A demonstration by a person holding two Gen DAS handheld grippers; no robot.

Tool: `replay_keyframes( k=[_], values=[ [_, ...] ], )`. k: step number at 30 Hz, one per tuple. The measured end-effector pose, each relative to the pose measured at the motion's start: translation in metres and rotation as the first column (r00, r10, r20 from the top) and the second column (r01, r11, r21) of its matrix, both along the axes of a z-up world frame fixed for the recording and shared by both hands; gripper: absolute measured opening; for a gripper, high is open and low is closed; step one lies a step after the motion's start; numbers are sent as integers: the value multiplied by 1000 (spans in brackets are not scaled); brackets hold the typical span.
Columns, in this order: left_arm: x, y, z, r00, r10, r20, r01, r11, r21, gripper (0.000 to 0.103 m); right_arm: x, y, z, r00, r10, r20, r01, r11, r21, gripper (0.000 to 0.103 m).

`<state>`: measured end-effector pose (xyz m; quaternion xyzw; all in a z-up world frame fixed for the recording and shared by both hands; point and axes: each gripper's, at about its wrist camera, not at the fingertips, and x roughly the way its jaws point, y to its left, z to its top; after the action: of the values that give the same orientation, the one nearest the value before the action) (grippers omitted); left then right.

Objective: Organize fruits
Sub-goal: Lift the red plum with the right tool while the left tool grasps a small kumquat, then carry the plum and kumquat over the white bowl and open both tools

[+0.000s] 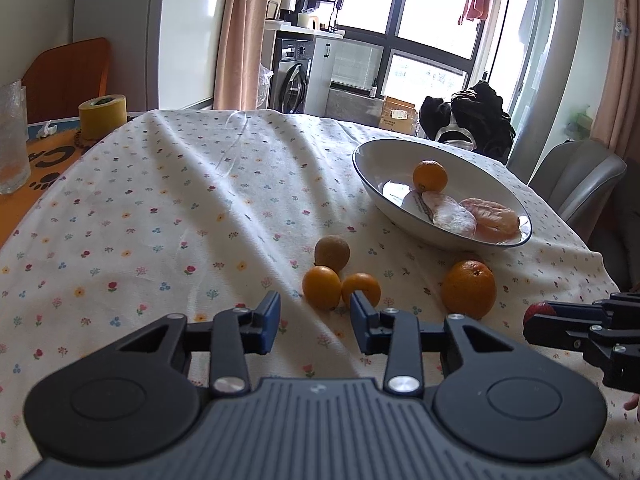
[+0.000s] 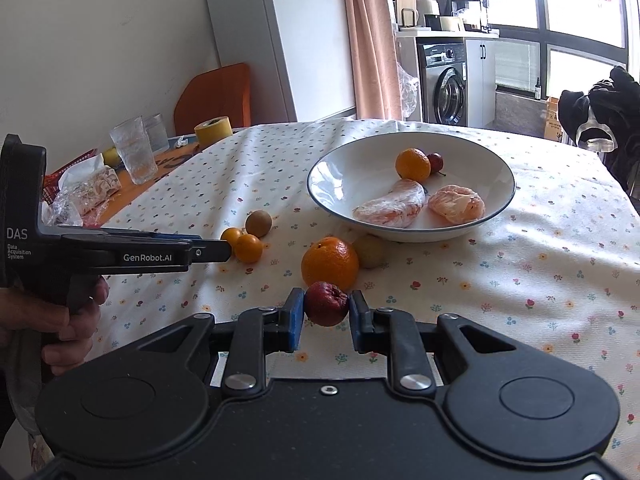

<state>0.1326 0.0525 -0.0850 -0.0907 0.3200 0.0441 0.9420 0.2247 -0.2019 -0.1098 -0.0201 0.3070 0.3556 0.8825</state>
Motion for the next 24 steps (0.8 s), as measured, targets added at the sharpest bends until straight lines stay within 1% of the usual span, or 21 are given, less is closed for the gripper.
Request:
replay_keyframes(
  k=[12,13,14,15,16,20,24],
  values=[
    [22,2,-5,1000,-1,-11,1,1000,7,37,16,-10,7,999,-37,17,36,999,17,22],
    [24,2,-6,1000,0,-12,0,1000,5,36,18,-10,8,999,-38,20,38,999,18,22],
    [25,2,-7,1000,2,-13,-1,1000,6,29,19,-10,8,999,-39,21,39,999,19,22],
    [25,2,-7,1000,4,-12,-4,1000,8,27,20,-10,9,999,-41,22,40,999,21,22],
    [25,2,-7,1000,7,-11,-7,1000,9,21,21,-10,9,999,-41,24,41,999,23,22],
    [24,4,-3,1000,11,-5,-11,1000,-3,21,26,-10,12,999,-44,31,43,999,27,22],
    [20,4,7,1000,12,16,-12,1000,-16,21,30,-10,14,998,-48,38,46,998,32,22]
  ],
)
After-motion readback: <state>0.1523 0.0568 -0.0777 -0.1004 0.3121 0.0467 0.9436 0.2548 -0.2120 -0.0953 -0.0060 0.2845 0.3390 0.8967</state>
